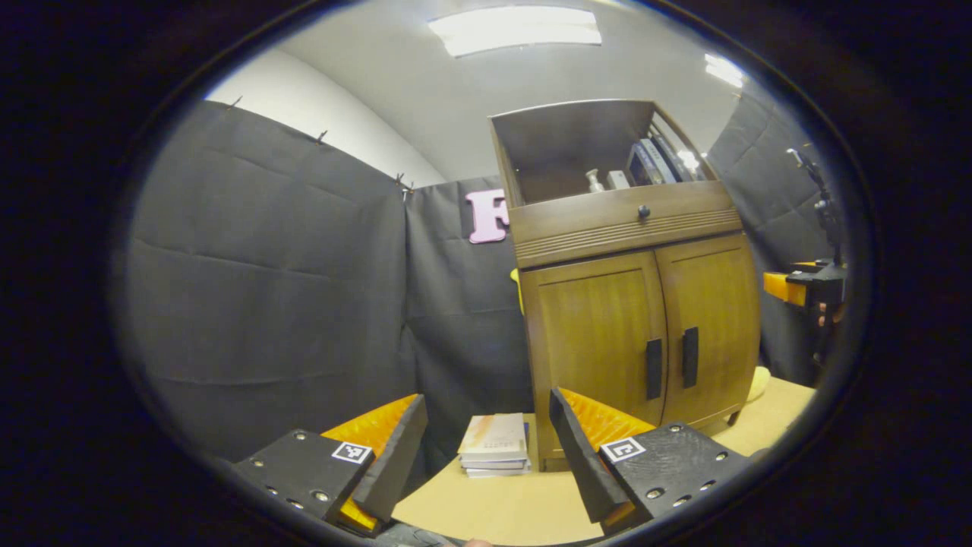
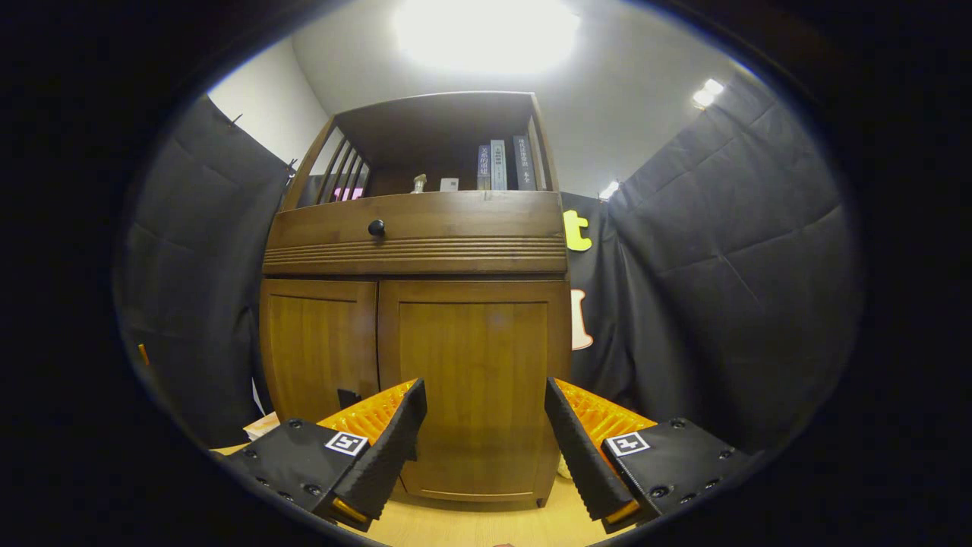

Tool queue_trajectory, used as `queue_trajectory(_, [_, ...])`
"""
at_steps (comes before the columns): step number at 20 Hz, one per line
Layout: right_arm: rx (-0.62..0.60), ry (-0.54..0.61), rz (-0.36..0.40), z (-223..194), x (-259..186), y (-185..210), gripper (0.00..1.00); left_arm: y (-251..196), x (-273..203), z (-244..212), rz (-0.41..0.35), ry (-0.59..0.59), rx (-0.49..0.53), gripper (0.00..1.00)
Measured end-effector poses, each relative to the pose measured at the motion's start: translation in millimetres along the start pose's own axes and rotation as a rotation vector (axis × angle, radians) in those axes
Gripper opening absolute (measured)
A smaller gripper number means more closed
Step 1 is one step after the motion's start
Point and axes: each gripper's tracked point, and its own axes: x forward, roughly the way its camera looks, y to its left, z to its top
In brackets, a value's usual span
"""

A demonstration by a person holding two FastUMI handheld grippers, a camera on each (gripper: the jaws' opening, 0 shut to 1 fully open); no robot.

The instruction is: Open the right door of the double-door shoe cabinet with the right hand, and open the left door with the left hand.

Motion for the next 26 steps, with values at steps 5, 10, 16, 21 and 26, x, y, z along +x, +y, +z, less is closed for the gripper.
queue_trajectory(5, [0.004,0.018,0.033,-11.9,30.5,19.4,0.98,6.0,1.1,0.9,0.07,0.014,0.007,0.94])
queue_trajectory(10, [0.005,0.044,0.069,-30.1,55.0,43.7,0.97,11.3,1.8,0.8,0.126,0.032,0.02,0.94])
queue_trajectory(16, [0.027,0.072,0.089,-59.6,76.3,68.6,0.98,12.7,-6.5,4.8,0.184,0.043,0.032,0.94])
queue_trajectory(21, [0.011,0.092,0.115,-89.5,95.6,88.8,0.97,15.9,-23.4,21.1,0.222,0.047,0.03,0.94])
queue_trajectory(26, [0.002,0.139,0.122,-113.3,117.4,96.7,0.98,14.0,-28.4,23.2,0.263,0.057,0.049,0.94])
